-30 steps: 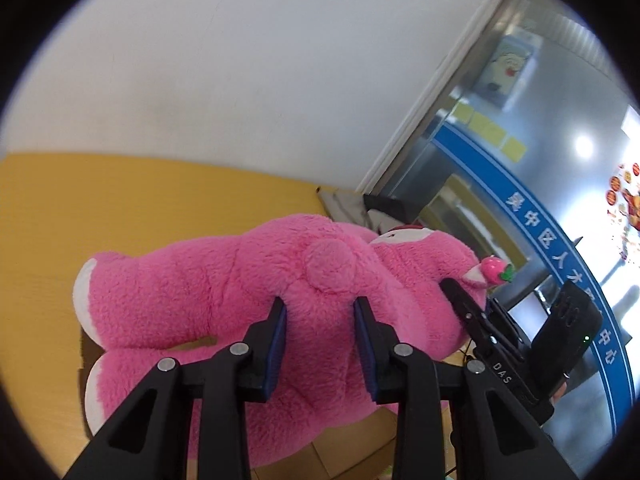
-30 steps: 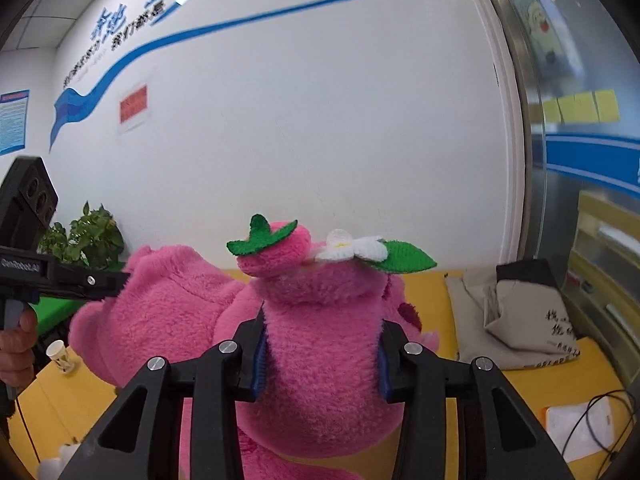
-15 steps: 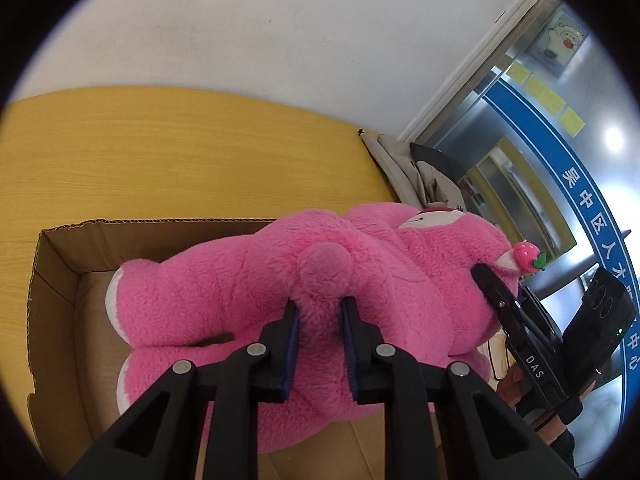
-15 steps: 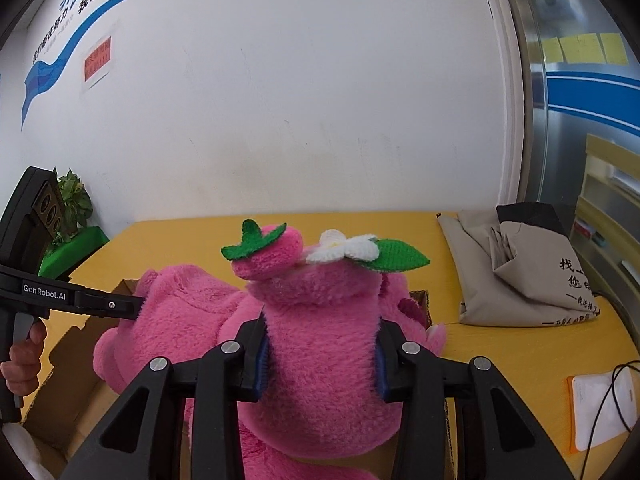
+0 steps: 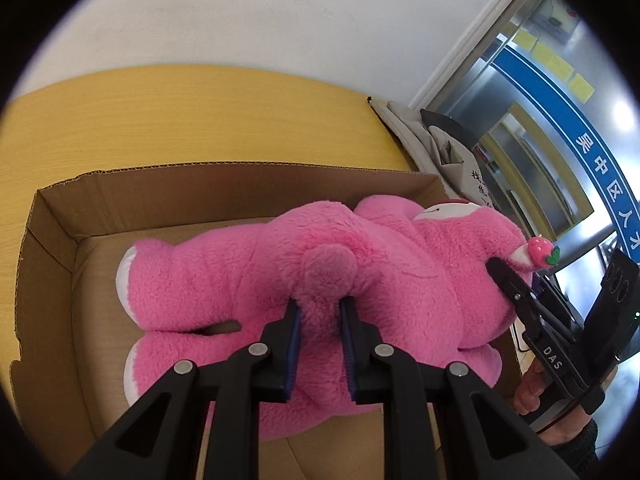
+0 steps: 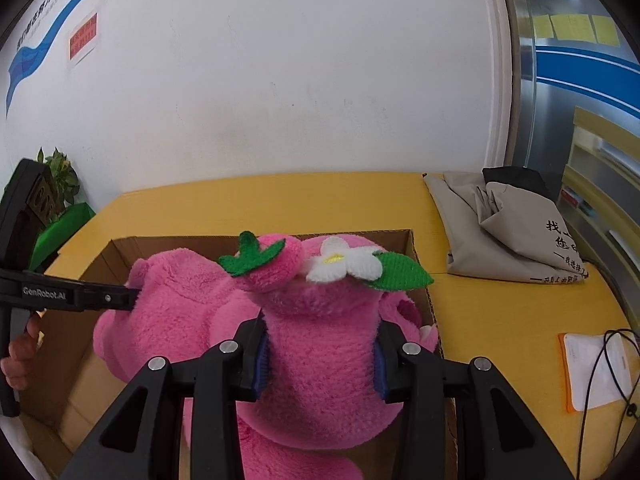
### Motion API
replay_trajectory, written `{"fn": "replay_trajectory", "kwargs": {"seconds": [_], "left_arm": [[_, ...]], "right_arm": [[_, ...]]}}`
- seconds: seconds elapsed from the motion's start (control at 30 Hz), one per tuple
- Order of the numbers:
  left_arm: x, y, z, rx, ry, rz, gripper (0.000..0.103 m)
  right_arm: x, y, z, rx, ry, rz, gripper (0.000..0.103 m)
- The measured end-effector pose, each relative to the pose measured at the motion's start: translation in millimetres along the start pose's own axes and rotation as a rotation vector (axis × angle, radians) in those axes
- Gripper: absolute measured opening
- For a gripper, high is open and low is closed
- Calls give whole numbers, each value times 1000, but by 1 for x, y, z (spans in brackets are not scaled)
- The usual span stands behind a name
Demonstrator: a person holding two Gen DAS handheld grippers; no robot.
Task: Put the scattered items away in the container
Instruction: 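Carry the pink bear with both grippers and lower it into the box, then close both grippers on the white panda plush and lift it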
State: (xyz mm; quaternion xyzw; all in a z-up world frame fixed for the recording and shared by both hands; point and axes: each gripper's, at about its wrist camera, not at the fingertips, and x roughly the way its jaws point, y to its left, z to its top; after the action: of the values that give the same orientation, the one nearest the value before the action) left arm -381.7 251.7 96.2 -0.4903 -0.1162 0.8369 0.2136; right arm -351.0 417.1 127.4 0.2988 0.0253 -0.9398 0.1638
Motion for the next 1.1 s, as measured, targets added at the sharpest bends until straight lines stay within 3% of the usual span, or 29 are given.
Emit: {"fn": "replay_trajectory", "kwargs": {"seconds": [0.1,0.2,0.37,0.4,0.47,0.53,0.57,0.63,0.67,0.7,0.87,0.97,1.1], "left_arm": [[3,-2,1,8,-7,18,17],[5,-3,2,10,-14,41,20],[-10,-4,-3,17,-13,60,22],[-18,-6,-4,19,-25,85,22],[-40,-11,-8,32,-63,126,22],[-73,-18,-17,49,-112,124,23],[-91,-21,-24,57,-137,132,29],[-127,-29,-43,88,-185,170,51],[-143,-31,-55,102,-205,200,69],[-157,-33,-67,109,-220,229,73],[-203,-24,-136,57,-231,332,73],[-234,-24,-181,12,-284,332,73],[-263,-39,-226,-14,-361,345,77]], "right_arm": [[15,-14,0,50,22,8,45],[18,-15,5,29,-12,-1,48],[22,-20,1,14,64,-55,72],[16,-23,0,16,64,-47,75],[-3,-26,2,8,49,-18,92],[-30,-27,4,6,24,9,95],[-41,-27,4,1,16,23,98],[-72,-25,1,-22,-4,51,103],[-87,-24,-4,-39,-4,64,103],[-95,-23,-8,-46,5,72,103],[-126,-28,-46,47,73,87,103],[-162,-22,-60,97,40,99,103],[-212,7,-69,47,-26,62,103]]}}
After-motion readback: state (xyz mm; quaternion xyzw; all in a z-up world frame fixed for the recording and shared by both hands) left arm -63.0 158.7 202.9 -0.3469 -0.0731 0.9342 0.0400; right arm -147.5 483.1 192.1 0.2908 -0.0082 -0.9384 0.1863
